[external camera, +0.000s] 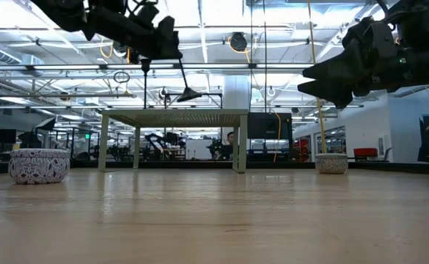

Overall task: Pick & Place candle stick holders
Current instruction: Put the left black candle holder on the shelf

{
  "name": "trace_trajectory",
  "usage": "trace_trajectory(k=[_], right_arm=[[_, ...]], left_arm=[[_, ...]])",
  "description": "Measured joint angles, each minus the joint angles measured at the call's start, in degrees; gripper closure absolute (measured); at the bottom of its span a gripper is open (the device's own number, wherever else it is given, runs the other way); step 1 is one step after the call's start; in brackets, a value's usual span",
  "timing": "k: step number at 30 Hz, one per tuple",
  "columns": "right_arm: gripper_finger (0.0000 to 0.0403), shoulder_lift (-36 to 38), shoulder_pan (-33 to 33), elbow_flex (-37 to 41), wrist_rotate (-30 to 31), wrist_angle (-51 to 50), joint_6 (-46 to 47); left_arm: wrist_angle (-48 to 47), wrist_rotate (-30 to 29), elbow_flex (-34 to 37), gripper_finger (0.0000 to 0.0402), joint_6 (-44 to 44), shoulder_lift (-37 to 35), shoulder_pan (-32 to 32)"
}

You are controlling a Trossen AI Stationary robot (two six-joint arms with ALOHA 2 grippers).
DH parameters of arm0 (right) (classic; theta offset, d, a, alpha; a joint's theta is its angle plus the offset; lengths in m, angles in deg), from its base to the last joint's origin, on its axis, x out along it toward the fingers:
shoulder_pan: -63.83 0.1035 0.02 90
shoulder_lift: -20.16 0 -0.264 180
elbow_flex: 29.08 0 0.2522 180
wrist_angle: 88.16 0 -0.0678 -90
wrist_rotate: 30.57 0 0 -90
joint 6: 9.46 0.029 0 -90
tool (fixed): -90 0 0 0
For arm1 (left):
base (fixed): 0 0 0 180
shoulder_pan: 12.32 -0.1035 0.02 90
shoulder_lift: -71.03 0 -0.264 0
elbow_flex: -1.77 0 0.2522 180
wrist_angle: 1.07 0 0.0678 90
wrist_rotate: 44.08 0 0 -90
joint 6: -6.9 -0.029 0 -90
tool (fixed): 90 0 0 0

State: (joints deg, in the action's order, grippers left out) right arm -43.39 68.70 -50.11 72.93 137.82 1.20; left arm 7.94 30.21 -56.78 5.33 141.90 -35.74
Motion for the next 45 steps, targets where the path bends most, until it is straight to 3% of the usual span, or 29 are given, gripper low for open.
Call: trace_trajectory(k=[20,45], right_arm=[[0.0161,0.0,0.0,0.0,-0.1,-3.6,0.6],[0.0161,0.0,0.0,0.0,-0.3,-3.5,0.7]], left_arm=[[-0.4,-2.7,0.0,0.0382,3.5,4.5,-6.0],[-0.7,-2.0,0.0,0.0375,1.2,4.5,-6.2]])
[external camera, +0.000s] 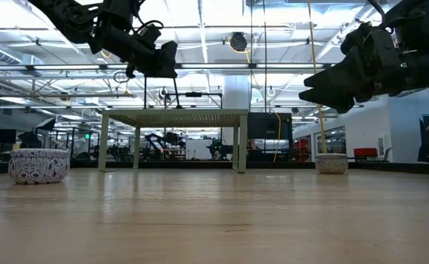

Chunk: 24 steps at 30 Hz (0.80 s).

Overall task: Pick & Place candle stick holders
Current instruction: Put the left black candle holder on the shelf, then put the black candle holder on the shelf

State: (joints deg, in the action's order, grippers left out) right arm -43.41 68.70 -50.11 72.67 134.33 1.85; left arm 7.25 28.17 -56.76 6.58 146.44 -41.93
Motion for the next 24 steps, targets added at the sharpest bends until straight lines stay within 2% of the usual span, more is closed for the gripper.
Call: trace_trajectory(k=[4,16,24], right_arm=[[0.0161,0.0,0.0,0.0,0.0,0.0,0.0],[0.0161,0.0,0.0,0.0,0.0,0.0,0.0],[0.0161,0.0,0.0,0.0,-0.1,0.0,0.0]], left_arm=[[0.0,2.5,0.0,0.0366,0.1,0.0,0.0],[-0.1,2.7,0.0,0.0263,-0.8,0.0,0.0],[-0.1,2.7,0.0,0.0250,-0.7,0.0,0.0]])
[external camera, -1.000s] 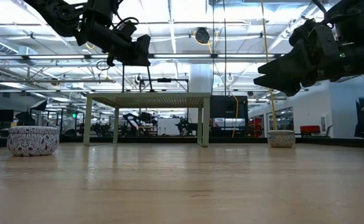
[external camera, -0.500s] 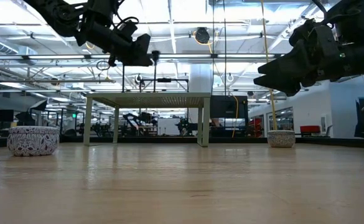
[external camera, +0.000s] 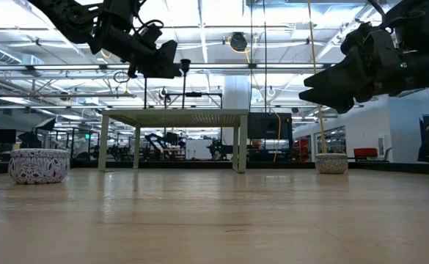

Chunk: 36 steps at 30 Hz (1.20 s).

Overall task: Pick & Place candle stick holders
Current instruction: Put the black candle holder on the shelf

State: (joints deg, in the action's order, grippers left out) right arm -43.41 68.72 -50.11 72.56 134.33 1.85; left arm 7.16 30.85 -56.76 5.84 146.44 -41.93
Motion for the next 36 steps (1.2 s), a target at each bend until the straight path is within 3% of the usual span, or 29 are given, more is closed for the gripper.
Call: trace_trajectory(k=[3,11,14,19,24,30,36], right_arm=[[0.0161,0.0,0.0,0.0,-5.7,0.2,-0.6],[0.0161,0.1,0.0,0.0,-33.2,1.1,-8.0],[0.0161,0.3,0.0,0.0,-37.3,1.0,-9.5],[0.0161,3.0,-1.2,0.0,-37.8,-0.4,-12.0],[0.0161,10.2,-5.1,0.0,-43.5,-2.1,-7.2],[0.0161,20.4,-10.5,0.0,-59.3,-1.7,3.3],[0.0161,27.6,-14.1,0.0,-73.9,-4.7,4.9]], left_arm=[[-1.3,0.8,0.0,0.0250,0.2,0.0,0.2],[-7.6,8.6,0.0,0.0250,1.4,-1.6,3.1],[-8.8,9.1,0.0,0.0250,1.6,-3.1,4.8],[-9.9,9.2,0.0,0.0250,1.6,-6.0,8.3],[-10.4,9.3,0.0,0.0250,1.0,-8.6,11.8],[-10.4,9.3,0.0,0.0250,0.8,-9.8,14.1],[-10.3,9.2,0.0,0.0250,0.0,-9.9,14.8]])
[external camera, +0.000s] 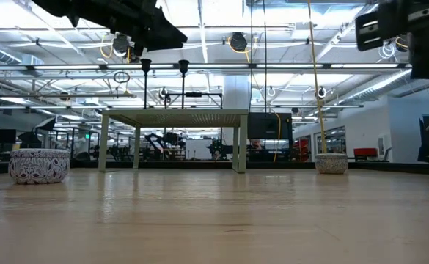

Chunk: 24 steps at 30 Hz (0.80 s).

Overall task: Pick & Place candle stick holders
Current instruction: Put the black candle holder on the shelf

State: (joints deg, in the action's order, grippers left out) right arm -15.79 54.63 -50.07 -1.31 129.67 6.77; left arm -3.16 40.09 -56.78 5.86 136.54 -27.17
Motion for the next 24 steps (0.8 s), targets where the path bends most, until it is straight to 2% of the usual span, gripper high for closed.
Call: trace_trajectory(k=[5,11,24], right_arm=[[0.0161,1.7,-2.5,0.0,-9.5,-7.3,-0.6],[0.0161,1.7,-4.8,0.0,-14.5,-8.6,-0.7],[0.0161,2.0,-8.2,4.0,-16.2,-8.3,-6.1]], left_arm=[[0.0,0.0,0.0,0.0250,-0.2,0.0,0.0],[0.0,0.0,0.0,0.0250,-0.2,0.0,0.0],[-0.9,-0.1,0.0,0.0250,-0.2,0.0,0.0]])
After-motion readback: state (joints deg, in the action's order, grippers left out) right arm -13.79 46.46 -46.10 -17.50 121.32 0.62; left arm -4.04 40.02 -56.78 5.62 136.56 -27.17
